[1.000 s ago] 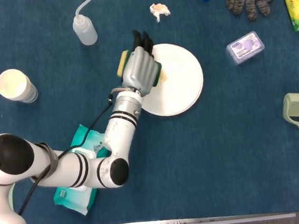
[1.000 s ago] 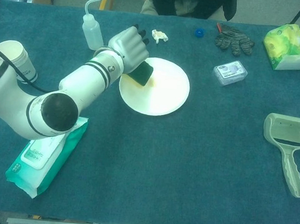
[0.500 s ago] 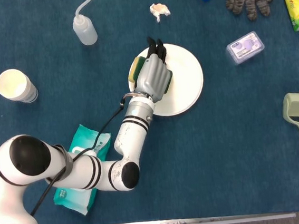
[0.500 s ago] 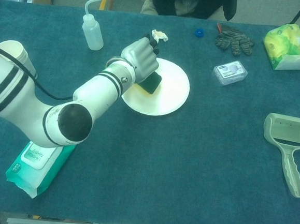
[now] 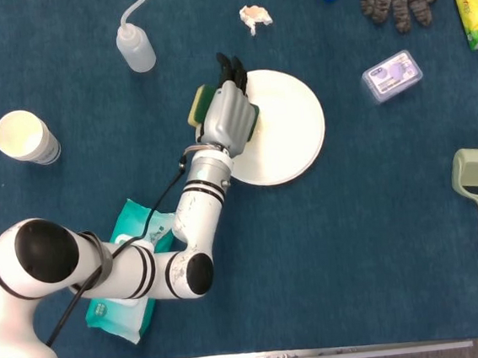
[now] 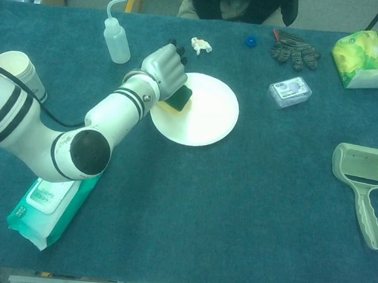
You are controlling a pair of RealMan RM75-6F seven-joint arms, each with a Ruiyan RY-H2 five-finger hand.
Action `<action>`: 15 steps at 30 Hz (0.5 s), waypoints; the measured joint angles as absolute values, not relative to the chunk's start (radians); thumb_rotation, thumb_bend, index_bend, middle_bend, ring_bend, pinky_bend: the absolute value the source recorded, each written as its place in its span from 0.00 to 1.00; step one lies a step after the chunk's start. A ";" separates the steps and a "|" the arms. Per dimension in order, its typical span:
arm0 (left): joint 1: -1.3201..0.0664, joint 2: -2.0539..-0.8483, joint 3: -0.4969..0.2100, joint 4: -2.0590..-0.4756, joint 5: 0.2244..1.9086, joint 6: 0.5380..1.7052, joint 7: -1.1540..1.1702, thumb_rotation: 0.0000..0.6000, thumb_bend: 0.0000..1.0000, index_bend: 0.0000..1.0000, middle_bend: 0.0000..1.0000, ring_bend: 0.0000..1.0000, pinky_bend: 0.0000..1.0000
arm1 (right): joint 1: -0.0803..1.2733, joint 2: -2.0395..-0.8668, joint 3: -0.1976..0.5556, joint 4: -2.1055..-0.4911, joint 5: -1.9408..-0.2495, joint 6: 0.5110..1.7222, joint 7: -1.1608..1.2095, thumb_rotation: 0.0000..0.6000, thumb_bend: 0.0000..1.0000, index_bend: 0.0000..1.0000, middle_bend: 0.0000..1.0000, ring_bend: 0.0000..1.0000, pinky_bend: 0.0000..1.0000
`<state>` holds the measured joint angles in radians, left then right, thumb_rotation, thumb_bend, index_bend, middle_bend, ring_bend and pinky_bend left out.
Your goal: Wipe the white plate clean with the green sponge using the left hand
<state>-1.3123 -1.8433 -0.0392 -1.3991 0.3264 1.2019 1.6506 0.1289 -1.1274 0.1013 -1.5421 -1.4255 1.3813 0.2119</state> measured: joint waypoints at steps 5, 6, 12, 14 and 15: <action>-1.306 -1.828 -0.050 -1.408 0.336 1.222 1.648 0.95 0.30 0.45 0.08 0.00 0.02 | 0.130 -1.127 0.101 -1.545 -1.429 1.382 0.211 1.00 0.39 0.43 0.39 0.24 0.45; -1.306 -1.826 -0.054 -1.413 0.337 1.224 1.648 0.96 0.30 0.45 0.08 0.00 0.02 | 0.130 -1.127 0.101 -1.545 -1.429 1.382 0.212 1.00 0.39 0.43 0.39 0.24 0.45; -1.316 -1.825 -0.091 -1.450 0.341 1.229 1.645 0.96 0.30 0.45 0.08 0.00 0.02 | 0.128 -1.124 0.100 -1.546 -1.429 1.384 0.213 1.00 0.39 0.43 0.39 0.24 0.45; -1.322 -1.833 -0.102 -1.455 0.338 1.227 1.646 0.96 0.30 0.45 0.08 0.00 0.02 | 0.127 -1.123 0.101 -1.546 -1.427 1.386 0.213 1.00 0.39 0.43 0.39 0.24 0.45; -1.325 -1.837 -0.105 -1.455 0.338 1.225 1.646 0.95 0.30 0.45 0.08 0.00 0.02 | 0.126 -1.122 0.101 -1.546 -1.427 1.387 0.213 1.00 0.39 0.43 0.39 0.24 0.45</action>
<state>-1.3249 -1.8370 -0.1047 -1.4549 0.3380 1.2252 1.6462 0.1258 -1.1220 0.1009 -1.5462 -1.4269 1.3867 0.2132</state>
